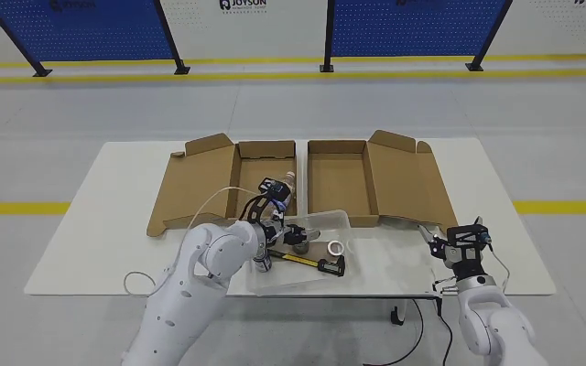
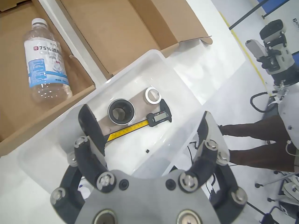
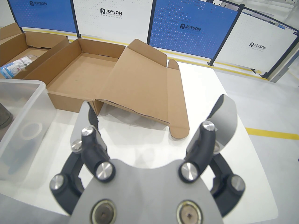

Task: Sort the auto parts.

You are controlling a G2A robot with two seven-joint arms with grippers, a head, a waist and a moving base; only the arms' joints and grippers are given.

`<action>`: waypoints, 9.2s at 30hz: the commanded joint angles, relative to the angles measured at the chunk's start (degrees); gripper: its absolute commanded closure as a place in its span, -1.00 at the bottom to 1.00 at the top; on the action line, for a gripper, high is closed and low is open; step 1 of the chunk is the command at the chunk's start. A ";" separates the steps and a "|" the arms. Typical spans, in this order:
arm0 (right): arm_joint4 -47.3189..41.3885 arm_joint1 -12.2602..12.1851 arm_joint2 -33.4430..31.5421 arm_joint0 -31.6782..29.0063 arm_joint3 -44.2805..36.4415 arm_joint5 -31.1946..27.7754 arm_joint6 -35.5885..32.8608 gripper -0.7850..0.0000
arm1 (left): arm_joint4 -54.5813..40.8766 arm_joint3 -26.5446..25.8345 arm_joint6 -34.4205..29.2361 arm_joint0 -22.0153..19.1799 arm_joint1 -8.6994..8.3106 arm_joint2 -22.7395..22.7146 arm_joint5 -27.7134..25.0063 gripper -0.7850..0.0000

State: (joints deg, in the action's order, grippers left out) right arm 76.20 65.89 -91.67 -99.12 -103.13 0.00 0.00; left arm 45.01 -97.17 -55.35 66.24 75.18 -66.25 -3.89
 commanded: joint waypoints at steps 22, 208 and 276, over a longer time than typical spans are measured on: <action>0.00 0.00 0.00 0.00 0.00 0.00 0.00 -1.00 | -3.37 5.20 -4.72 -3.68 1.04 4.31 13.67 -1.00; 0.00 0.00 0.00 0.00 0.00 0.00 0.00 -1.00 | 16.09 37.56 -7.23 -25.77 3.78 11.30 37.66 -1.00; 0.00 0.00 0.00 0.00 0.00 0.00 0.00 -1.00 | 21.97 -7.11 -27.51 -1.42 -2.75 5.70 -12.32 -1.00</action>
State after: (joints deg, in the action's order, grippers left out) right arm 76.20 65.89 -91.67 -99.12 -103.13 0.00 0.00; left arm 67.11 -104.77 -82.95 65.21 72.37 -61.00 -16.24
